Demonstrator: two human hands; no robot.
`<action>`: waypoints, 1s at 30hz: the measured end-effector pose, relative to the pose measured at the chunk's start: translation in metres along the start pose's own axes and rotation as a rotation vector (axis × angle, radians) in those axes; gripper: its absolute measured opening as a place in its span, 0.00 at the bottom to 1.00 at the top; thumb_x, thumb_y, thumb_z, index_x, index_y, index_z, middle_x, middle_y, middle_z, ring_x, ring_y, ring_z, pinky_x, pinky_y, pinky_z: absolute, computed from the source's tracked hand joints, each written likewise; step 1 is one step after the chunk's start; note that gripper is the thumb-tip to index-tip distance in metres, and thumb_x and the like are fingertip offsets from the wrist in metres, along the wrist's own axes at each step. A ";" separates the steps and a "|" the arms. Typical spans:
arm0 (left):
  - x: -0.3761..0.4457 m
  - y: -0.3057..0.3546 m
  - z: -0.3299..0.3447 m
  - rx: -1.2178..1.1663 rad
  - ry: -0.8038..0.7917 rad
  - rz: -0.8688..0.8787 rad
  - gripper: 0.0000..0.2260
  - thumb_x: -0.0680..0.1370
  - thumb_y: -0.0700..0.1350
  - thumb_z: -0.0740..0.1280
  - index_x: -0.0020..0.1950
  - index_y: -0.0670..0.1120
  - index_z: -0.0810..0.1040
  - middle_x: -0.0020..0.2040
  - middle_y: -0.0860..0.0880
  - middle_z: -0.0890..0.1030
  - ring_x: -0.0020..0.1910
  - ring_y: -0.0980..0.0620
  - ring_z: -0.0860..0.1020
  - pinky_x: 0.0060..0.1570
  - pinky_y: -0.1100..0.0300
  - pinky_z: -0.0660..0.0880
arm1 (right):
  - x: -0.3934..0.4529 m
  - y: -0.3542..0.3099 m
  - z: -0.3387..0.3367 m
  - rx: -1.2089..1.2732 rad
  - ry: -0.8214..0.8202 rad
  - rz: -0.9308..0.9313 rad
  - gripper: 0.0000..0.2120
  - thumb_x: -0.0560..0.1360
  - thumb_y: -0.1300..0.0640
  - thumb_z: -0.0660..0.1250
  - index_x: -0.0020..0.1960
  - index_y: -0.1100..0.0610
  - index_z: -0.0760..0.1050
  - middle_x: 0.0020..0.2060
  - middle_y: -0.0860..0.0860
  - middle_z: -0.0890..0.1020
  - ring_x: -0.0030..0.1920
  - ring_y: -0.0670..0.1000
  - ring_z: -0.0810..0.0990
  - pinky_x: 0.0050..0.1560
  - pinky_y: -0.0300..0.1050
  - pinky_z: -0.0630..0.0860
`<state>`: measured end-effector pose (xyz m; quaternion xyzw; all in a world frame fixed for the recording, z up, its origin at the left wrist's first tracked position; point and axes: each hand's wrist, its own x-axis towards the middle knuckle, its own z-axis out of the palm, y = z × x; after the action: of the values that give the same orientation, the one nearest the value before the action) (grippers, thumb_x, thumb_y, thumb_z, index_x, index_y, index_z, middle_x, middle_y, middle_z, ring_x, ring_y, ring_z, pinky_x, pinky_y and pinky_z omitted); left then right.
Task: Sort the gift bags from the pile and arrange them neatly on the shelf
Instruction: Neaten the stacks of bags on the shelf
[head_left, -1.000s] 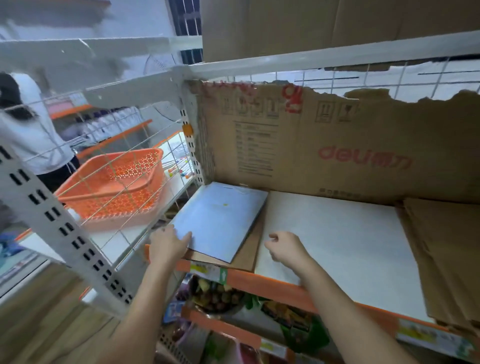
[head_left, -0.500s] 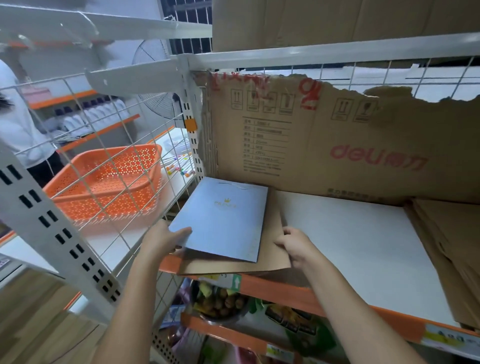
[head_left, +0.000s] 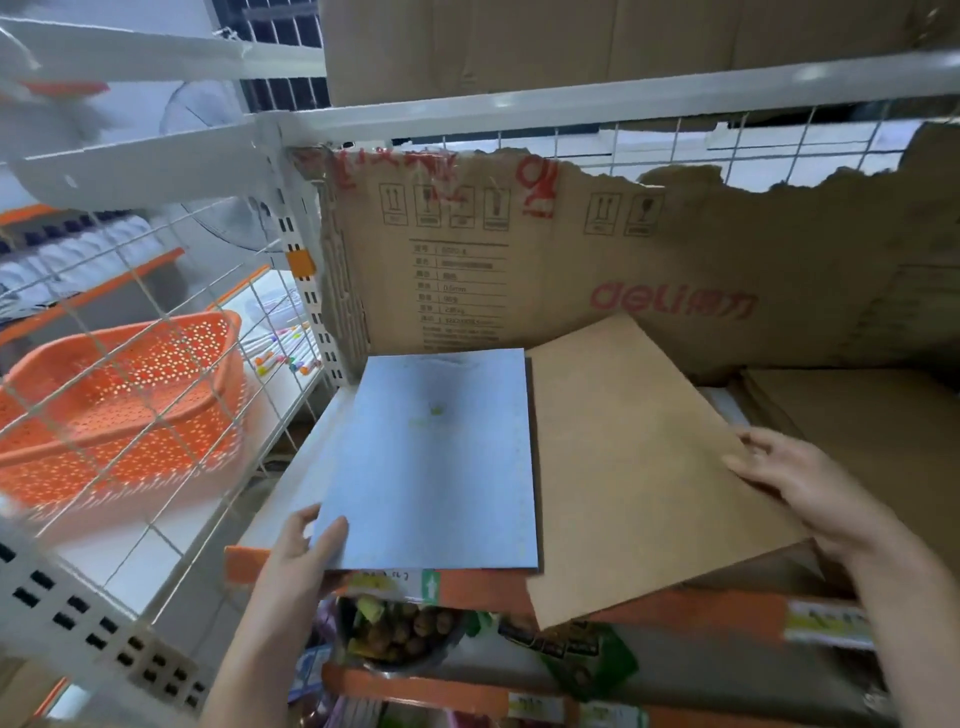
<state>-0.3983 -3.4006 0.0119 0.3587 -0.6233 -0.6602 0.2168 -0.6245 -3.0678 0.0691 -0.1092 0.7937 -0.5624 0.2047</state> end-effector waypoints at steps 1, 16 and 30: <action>-0.001 -0.002 0.007 -0.014 -0.022 -0.006 0.06 0.80 0.40 0.62 0.57 0.43 0.71 0.42 0.45 0.79 0.31 0.52 0.82 0.30 0.61 0.78 | -0.006 -0.001 -0.016 0.000 0.041 0.021 0.13 0.70 0.49 0.70 0.55 0.45 0.77 0.50 0.53 0.81 0.51 0.55 0.79 0.56 0.57 0.74; -0.033 0.003 0.122 0.051 -0.257 0.009 0.08 0.79 0.41 0.62 0.58 0.45 0.71 0.43 0.39 0.80 0.38 0.44 0.79 0.28 0.60 0.76 | -0.034 0.040 -0.203 -0.131 0.429 0.304 0.15 0.77 0.64 0.62 0.63 0.62 0.72 0.52 0.60 0.79 0.41 0.53 0.77 0.37 0.43 0.74; -0.076 0.018 0.199 0.027 -0.245 0.007 0.10 0.79 0.41 0.61 0.60 0.44 0.69 0.40 0.40 0.76 0.34 0.44 0.73 0.26 0.61 0.74 | 0.006 0.079 -0.232 -0.849 0.502 0.308 0.18 0.77 0.55 0.63 0.63 0.62 0.73 0.60 0.61 0.77 0.58 0.60 0.76 0.50 0.46 0.71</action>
<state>-0.5003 -3.2144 0.0382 0.2759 -0.6551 -0.6900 0.1365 -0.7288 -2.8467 0.0598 0.0736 0.9836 -0.1629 0.0259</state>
